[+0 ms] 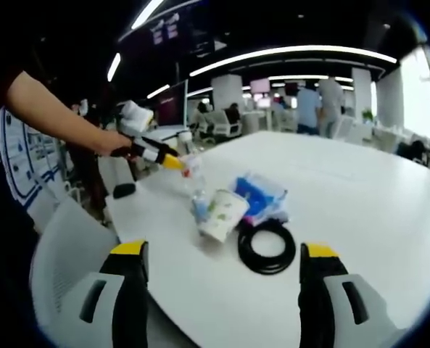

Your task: Arrange the tabletop items into an orderly group along one side of the table until the central work area is clear of visible clutter.

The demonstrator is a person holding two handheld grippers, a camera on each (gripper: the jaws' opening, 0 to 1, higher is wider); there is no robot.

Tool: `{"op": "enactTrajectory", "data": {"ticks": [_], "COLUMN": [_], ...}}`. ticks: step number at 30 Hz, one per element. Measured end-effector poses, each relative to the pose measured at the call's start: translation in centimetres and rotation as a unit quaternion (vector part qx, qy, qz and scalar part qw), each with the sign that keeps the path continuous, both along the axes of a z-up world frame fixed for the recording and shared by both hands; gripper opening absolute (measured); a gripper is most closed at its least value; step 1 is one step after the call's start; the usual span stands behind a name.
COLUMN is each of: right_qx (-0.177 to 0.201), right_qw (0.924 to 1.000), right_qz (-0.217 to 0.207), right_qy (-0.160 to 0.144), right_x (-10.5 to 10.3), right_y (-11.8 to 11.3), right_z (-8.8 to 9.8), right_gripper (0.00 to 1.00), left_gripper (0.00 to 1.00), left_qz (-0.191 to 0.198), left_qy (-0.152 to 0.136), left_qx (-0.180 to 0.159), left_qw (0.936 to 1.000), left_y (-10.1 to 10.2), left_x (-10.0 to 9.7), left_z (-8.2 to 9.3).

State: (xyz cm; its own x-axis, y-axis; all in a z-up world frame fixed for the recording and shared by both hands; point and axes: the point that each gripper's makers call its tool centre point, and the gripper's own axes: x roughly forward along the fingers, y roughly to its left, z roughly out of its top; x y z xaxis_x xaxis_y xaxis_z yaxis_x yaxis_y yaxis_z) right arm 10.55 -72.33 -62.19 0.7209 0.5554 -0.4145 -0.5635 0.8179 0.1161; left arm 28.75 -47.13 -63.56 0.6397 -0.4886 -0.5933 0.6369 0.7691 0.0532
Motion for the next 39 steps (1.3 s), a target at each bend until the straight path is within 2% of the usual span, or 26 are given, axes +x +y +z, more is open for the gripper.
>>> {"op": "enactTrajectory", "data": {"ticks": [3, 6, 11, 15, 21, 27, 29, 39], "right_qx": [0.004, -0.013, -0.013, -0.006, -0.004, -0.006, -0.011, -0.027], "right_qw": [0.9999, 0.9991, 0.9987, 0.9991, 0.9992, 0.9996, 0.9998, 0.9996], "right_qz": [0.013, 0.036, 0.044, 0.038, 0.032, 0.02, 0.015, -0.011], "right_qy": [-0.006, -0.018, -0.021, -0.019, -0.025, -0.018, -0.009, -0.004], "right_x": [-0.3, -0.5, -0.8, -0.9, -0.8, -0.9, -1.0, -1.4], "right_y": [0.4, 0.7, 0.3, 0.0, 0.7, 1.2, 1.3, 2.0], "right_z": [0.4, 0.5, 0.8, 1.7, 2.7, 2.9, 2.8, 3.2], "right_gripper": [0.85, 0.86, 0.9, 0.92, 0.95, 1.0, 1.0, 1.0], "left_gripper": [0.44, 0.47, 0.53, 0.54, 0.57, 0.61, 0.63, 0.64], "left_qz": [0.003, 0.01, 0.017, 0.019, 0.023, 0.009, 0.006, -0.016], "left_qy": [-0.004, -0.005, -0.009, -0.01, -0.009, -0.007, -0.006, -0.005], "left_qx": [0.001, -0.002, 0.004, 0.002, -0.007, -0.011, -0.012, -0.033], "left_qw": [1.0, 0.9999, 0.9998, 0.9998, 0.9997, 0.9999, 0.9999, 0.9993], "left_y": [-0.3, -0.4, -0.3, -0.1, 0.1, -0.3, -0.4, -0.7], "left_x": [-0.7, -1.2, -1.9, -2.1, -1.9, -1.8, -1.6, -0.3], "left_z": [0.1, 0.1, -0.1, -0.1, 0.0, -0.6, -0.7, -1.2]}}
